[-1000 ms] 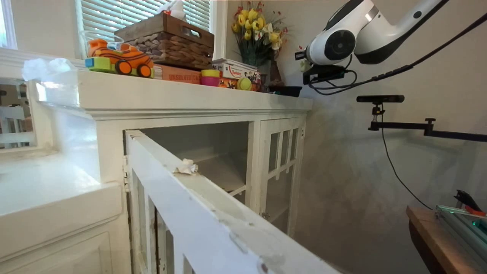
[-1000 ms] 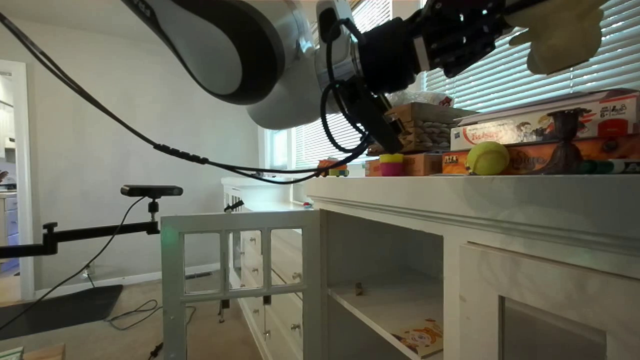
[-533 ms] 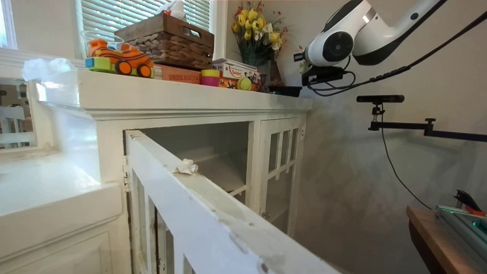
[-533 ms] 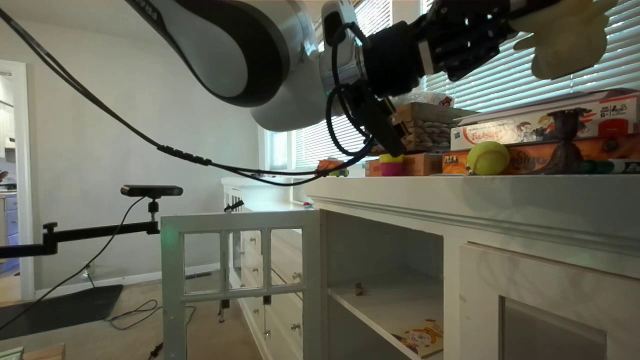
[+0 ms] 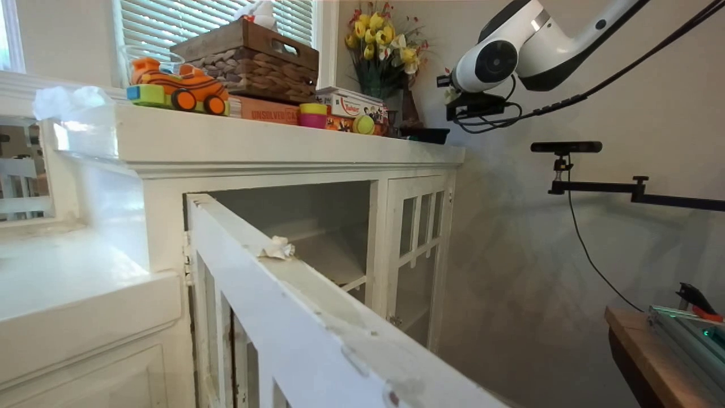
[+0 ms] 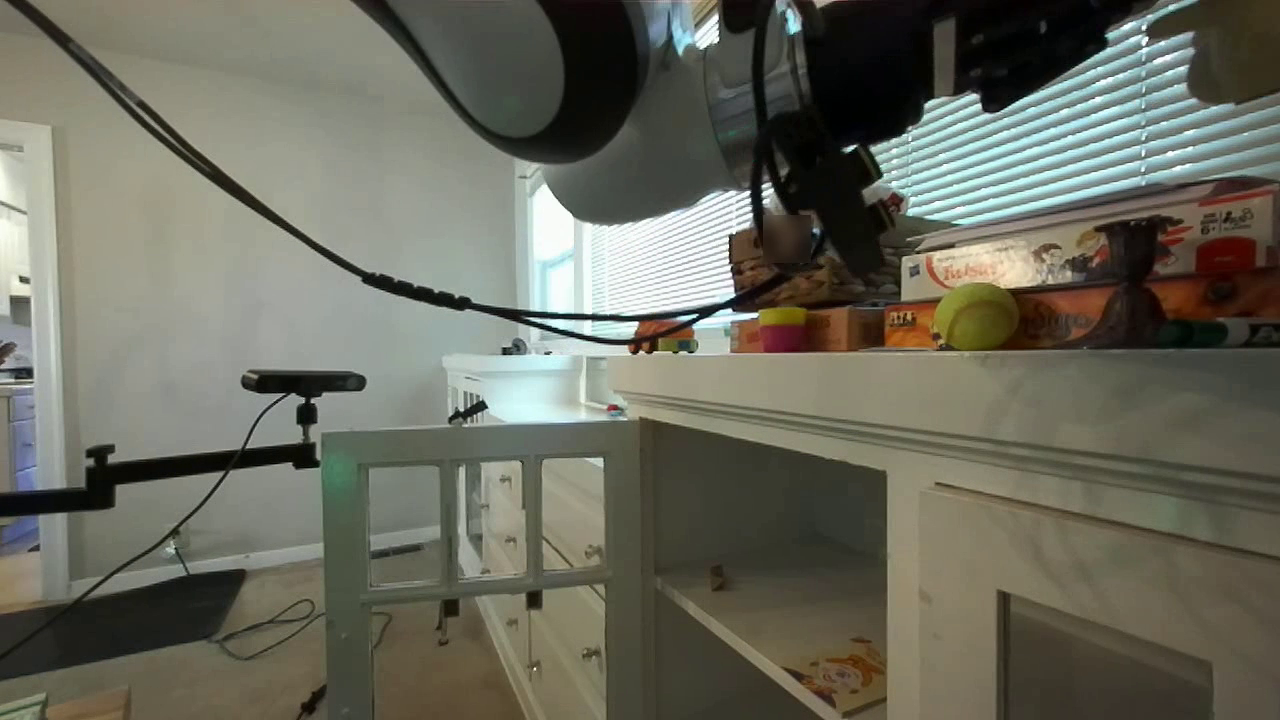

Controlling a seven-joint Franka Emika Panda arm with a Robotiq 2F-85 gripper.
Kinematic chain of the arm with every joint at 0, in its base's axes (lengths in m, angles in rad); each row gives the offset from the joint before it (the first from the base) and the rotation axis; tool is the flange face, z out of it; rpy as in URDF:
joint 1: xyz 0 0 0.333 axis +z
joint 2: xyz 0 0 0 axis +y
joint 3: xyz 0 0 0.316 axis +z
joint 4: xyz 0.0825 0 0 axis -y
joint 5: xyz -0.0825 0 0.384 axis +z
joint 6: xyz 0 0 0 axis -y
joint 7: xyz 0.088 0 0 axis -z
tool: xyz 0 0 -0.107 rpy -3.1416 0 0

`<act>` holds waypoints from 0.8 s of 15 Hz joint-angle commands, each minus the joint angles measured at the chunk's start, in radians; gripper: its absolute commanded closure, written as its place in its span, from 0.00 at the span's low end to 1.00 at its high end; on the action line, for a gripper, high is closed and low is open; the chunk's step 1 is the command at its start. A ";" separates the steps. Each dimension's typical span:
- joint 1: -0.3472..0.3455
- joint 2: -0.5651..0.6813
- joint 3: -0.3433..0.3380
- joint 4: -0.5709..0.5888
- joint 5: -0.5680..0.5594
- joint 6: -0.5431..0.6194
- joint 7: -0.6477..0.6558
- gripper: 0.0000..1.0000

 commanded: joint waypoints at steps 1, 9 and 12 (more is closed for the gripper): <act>-0.031 0.086 -0.006 0.112 0.011 0.071 0.041 0.96; -0.107 0.217 -0.004 0.286 0.042 0.142 0.049 0.96; -0.141 0.269 0.001 0.356 0.060 0.190 0.055 0.96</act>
